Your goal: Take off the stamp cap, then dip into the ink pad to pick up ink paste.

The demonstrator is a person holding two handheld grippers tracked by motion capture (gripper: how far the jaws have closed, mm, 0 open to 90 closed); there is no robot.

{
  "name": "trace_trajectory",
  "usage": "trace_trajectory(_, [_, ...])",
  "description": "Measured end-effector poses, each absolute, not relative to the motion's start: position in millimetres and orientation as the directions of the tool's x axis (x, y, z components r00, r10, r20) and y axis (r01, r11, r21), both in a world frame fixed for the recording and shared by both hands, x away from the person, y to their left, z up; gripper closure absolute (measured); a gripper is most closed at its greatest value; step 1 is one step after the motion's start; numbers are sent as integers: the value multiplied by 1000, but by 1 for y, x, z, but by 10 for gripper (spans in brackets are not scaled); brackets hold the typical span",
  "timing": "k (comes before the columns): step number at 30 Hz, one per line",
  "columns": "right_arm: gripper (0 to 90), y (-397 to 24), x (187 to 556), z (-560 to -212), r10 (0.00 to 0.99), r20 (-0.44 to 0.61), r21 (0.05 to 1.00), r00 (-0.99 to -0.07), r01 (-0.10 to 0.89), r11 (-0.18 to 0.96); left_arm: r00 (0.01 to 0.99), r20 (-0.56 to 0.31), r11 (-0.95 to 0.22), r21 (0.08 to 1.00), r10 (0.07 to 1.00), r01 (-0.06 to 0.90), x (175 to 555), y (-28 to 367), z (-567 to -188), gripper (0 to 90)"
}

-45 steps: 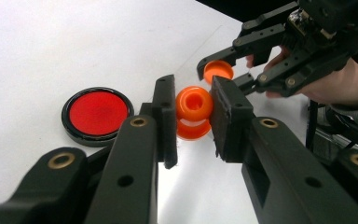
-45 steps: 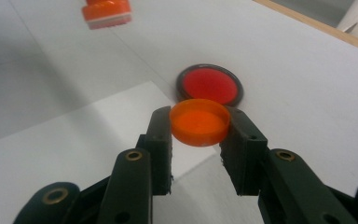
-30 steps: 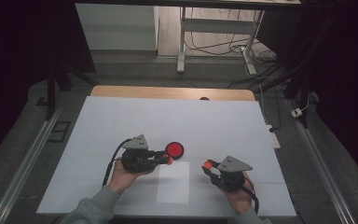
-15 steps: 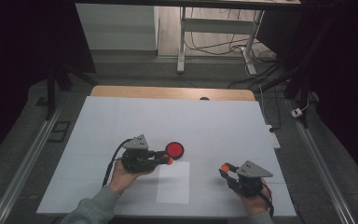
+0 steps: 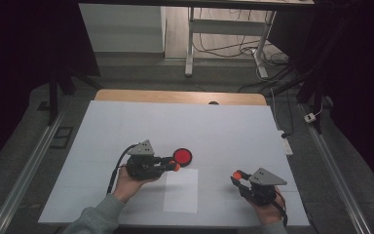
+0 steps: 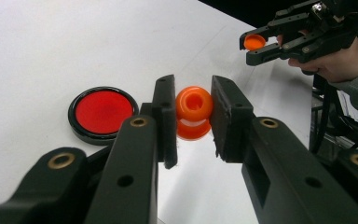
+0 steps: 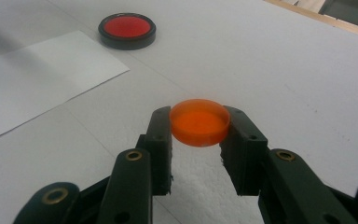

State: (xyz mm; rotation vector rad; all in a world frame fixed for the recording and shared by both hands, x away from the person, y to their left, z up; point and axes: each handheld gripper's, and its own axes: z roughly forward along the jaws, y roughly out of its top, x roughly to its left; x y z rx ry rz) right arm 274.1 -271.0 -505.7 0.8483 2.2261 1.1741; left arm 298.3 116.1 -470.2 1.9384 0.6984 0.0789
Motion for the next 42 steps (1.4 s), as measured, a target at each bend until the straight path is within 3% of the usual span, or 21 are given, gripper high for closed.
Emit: trace_trajectory(42, [645, -274, 275, -505, 722, -126, 851, -680, 299, 431, 830, -188, -296, 874, 525, 385, 318, 110, -453, 721])
